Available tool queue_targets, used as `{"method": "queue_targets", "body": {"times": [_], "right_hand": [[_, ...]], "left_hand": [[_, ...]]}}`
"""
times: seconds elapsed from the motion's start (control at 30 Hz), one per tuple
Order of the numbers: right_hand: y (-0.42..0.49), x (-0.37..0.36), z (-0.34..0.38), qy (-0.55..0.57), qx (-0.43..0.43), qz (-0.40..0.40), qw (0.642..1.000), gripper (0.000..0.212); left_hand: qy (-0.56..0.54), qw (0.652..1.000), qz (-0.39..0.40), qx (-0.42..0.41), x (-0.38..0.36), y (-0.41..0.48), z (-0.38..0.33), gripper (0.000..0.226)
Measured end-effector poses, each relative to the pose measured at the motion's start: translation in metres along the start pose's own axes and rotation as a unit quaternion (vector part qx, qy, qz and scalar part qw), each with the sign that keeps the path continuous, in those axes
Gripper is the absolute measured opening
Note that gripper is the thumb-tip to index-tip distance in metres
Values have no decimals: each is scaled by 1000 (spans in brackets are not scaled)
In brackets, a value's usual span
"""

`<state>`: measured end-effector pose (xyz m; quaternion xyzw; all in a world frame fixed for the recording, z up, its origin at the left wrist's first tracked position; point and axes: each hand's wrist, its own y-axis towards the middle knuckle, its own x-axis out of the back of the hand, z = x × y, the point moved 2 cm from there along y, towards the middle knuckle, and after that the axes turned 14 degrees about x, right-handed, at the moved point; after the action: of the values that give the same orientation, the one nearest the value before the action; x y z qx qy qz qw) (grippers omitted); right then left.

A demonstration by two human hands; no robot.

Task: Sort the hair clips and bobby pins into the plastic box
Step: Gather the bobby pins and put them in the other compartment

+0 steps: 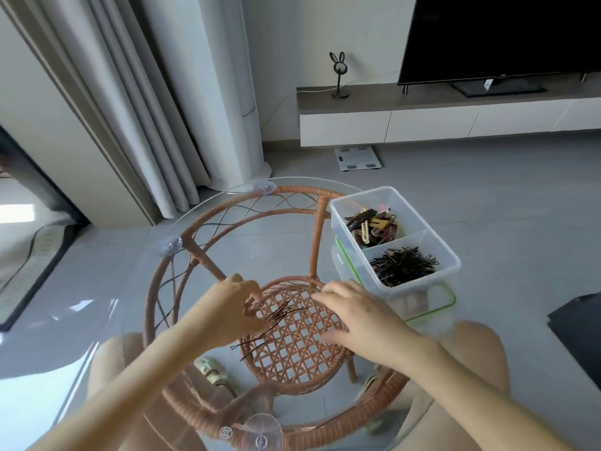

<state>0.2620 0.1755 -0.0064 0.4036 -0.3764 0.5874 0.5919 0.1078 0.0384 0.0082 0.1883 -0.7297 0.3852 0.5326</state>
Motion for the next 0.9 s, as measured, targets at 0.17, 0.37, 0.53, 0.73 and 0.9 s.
{"method": "queue_targets", "body": {"times": [0.17, 0.37, 0.53, 0.73, 0.9], "right_hand": [[43, -23, -8, -17, -70, 38, 997, 70], [63, -29, 5, 74, -56, 41, 995, 58], [73, -37, 13, 121, -10, 36, 992, 47], [69, -44, 15, 7, 32, 67, 997, 20], [59, -44, 29, -57, 49, 66, 995, 33]], "left_hand": [[-18, 998, -24, 58, -39, -23, 28, 77], [-68, 995, -47, 50, -47, -9, 21, 55], [-64, 997, -49, -11, -44, 2, 18, 36], [-15, 993, -84, -84, -52, -1, 19, 18], [54, 990, -95, -90, -61, -10, 21, 27]]}}
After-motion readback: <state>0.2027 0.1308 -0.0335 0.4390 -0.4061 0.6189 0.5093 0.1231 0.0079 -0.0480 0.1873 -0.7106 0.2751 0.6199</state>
